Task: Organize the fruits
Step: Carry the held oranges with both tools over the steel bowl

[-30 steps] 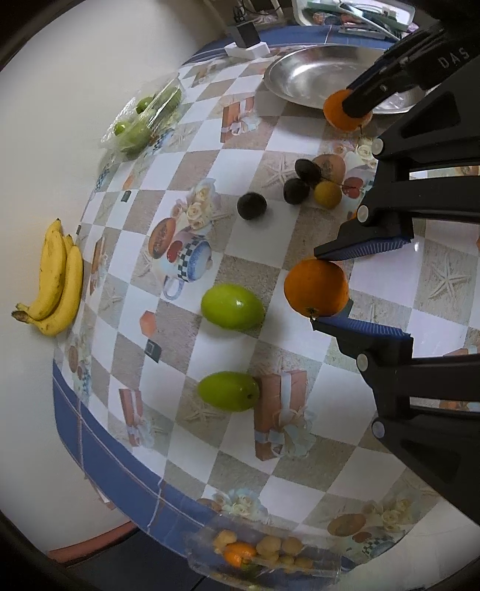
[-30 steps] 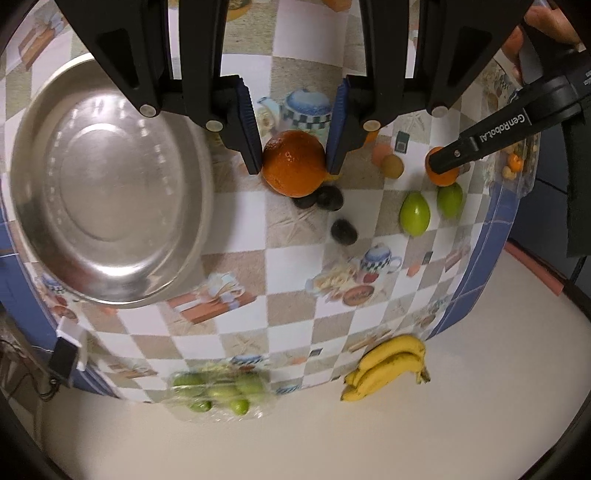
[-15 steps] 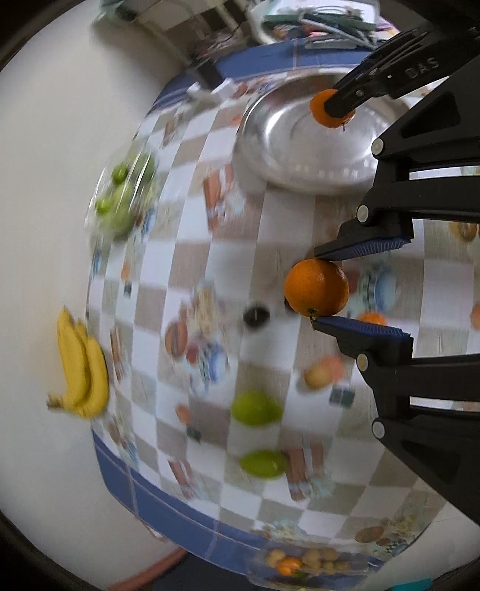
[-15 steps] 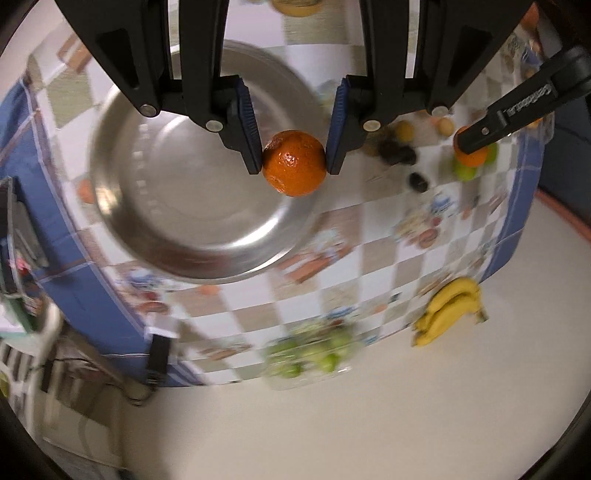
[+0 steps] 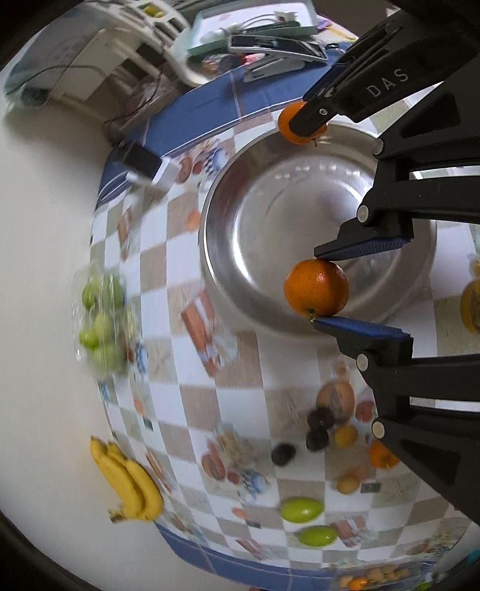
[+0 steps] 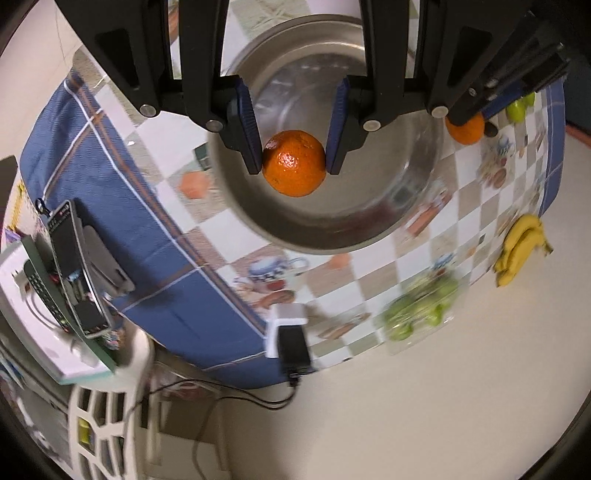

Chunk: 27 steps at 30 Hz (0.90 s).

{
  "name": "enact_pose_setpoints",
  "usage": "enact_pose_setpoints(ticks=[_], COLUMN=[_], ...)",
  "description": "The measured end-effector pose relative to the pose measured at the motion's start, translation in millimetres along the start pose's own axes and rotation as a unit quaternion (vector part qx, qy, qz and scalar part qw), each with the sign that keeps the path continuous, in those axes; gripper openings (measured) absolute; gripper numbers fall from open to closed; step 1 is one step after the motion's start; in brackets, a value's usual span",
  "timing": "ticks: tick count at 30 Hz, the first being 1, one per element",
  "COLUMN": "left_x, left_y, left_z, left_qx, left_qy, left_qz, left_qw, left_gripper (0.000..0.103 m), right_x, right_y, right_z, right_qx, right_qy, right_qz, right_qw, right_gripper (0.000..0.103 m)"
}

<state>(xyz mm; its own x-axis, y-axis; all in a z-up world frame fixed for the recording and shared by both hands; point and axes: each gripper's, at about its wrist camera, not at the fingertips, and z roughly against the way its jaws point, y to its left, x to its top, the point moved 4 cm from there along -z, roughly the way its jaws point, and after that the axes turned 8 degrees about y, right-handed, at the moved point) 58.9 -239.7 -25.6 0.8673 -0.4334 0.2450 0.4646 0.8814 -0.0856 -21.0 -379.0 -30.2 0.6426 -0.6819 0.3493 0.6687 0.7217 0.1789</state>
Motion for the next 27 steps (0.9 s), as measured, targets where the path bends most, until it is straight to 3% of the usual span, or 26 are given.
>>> enact_pose_setpoints(ticks=[12,27], left_x=[-0.3,-4.0], left_y=[-15.9,-22.2], left_z=[-44.0,-67.1], left_qx=[0.000,-0.005], left_qy=[0.037,0.062], left_qz=[-0.007,-0.011], left_qw=[0.9993,0.9980], left_gripper=[0.034,0.035], right_x=[2.2,0.9], right_y=[-16.6,-20.6], right_z=[-24.3,-38.5], right_qx=[-0.019,-0.027], right_qy=[0.030,0.055], right_qz=[-0.020,-0.028], right_qw=[0.999,0.998], right_gripper=[0.037,0.037])
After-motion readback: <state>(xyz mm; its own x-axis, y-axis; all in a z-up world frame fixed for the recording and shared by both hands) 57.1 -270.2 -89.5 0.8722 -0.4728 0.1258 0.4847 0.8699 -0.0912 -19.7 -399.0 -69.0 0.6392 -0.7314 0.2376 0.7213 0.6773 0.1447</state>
